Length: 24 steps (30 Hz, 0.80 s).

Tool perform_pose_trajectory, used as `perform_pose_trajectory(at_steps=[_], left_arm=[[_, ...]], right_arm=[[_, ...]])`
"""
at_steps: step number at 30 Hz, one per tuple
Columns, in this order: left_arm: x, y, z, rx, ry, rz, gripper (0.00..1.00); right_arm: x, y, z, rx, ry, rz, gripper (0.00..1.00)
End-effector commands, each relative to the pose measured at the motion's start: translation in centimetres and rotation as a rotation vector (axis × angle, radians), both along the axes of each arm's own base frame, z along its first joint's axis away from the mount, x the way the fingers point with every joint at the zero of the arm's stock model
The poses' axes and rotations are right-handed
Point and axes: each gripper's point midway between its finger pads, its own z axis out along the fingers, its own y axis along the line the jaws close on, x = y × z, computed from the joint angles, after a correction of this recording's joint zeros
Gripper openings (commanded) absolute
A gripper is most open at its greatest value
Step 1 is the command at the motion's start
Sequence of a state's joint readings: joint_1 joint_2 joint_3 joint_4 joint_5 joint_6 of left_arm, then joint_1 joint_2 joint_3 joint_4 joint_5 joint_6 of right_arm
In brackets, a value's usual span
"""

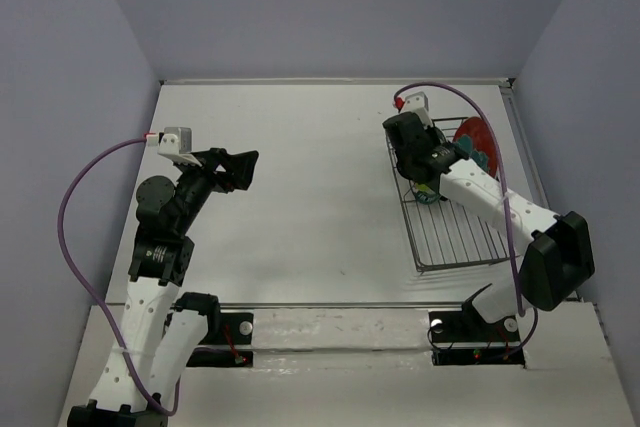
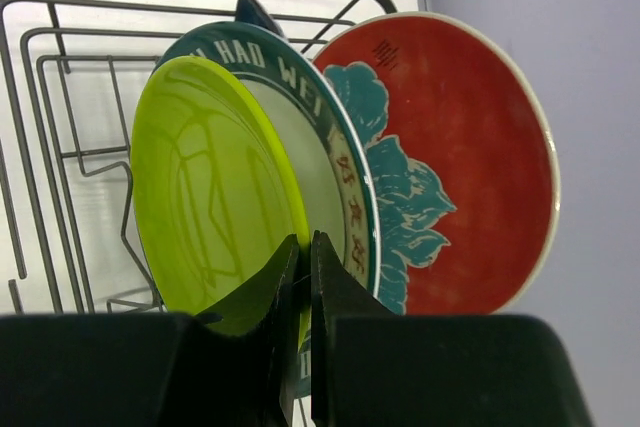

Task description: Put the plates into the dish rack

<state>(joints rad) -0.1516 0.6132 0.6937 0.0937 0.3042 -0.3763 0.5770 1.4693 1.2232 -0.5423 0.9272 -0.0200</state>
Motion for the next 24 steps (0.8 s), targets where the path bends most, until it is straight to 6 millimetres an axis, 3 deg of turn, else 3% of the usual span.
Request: perform_pose_trajectory(at_steps=[1,5,8,9,11,15,17,19,20,21,23,24], left_arm=[[-0.2,-0.5,1.2,-0.006,-0.053,-0.026,0.99],[-0.1,-0.5,1.0,-0.004,-0.049,-0.026,0.99],[0.0,-0.5,1.0,-0.005,-0.045,-0.027,0.99],[0.0,-0.6,0.9,-0.005,-0.044,-0.029,0.99],[-0.1,-0.6,0.9,-0.005,-0.045,-0.032,0.99],[-0.1,-0.7,0.9,-0.006,-0.045,-0.038,0.99],[0.0,-0.8,0.8,-0.005,-0.042,-0.043,0.99],[0.0,-0.8,0.7,-0.005,-0.039,-0.044,0.99],[0.0,-0.9,0.6,-0.004,-0.037,-0.047,0.99],[0.0,-1.0,0.5,-0.002,-0.036,-0.052,0.99],[-0.4,-1.3,0.9,-0.001,-0.052,-0.08,0.99],[-0.7,-1.5,1.2,-0.001,-0.069,-0.096,0.99]], right_arm=[[0.7,0.5,0.6,0.047,-0.024,0.005,0.07],[1.0,1.1,0.1,0.087,-0.024,0.007,0.17],[0.9,1.2,0.6,0.109,-0.043,0.001,0.38],[0.9,1.2,1.1,0.121,-0.058,0.0,0.52],[0.7,1.1,1.9,0.14,-0.078,0.003,0.61],[0.0,1.9,4.6,0.249,-0.134,0.066,0.71],[-1.0,2.4,7.1,0.341,-0.19,0.111,0.74],[-2.0,4.2,8.6,0.472,-0.204,0.214,0.77],[-3.2,5.3,10.5,0.564,-0.235,0.304,0.79],[-4.0,4.9,11.3,0.582,-0.261,0.308,0.81],[-6.5,6.1,14.5,0.736,-0.341,0.433,0.99],[-7.5,6.1,15.4,0.774,-0.372,0.463,1.0]])
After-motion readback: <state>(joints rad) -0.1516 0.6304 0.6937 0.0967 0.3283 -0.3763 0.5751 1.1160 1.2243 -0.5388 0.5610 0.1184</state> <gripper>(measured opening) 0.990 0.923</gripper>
